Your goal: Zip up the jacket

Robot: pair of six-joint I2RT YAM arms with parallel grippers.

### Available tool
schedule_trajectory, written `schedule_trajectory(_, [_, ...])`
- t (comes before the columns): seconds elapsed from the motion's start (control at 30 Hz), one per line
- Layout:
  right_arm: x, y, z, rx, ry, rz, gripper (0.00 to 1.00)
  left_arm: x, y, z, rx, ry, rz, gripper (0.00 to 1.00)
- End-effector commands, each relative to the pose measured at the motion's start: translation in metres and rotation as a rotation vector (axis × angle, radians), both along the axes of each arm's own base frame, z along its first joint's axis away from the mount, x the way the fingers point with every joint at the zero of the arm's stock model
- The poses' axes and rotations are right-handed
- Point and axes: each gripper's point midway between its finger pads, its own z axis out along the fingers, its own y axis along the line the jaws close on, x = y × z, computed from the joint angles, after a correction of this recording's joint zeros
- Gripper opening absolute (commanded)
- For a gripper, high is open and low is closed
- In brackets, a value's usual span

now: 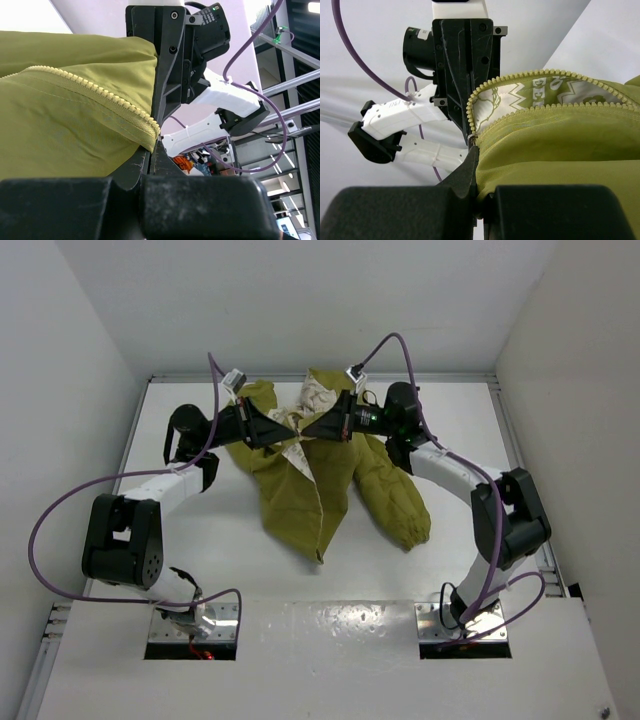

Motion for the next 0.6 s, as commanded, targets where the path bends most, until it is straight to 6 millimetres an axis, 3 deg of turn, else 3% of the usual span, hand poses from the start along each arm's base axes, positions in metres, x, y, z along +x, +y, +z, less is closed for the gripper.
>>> schedule_trajectory(0.0, [-0.025,-0.002,0.022,0.033,-0.105,0.075,0.0,0.004,0.01,0.037,-0.036,-0.139,0.053,0.0])
schedule_trajectory(0.57, [-0.064,-0.008,0.01,-0.026,-0.246,0.248,0.0,0.003,0.014,0.037,-0.032,-0.149,0.064,0.0])
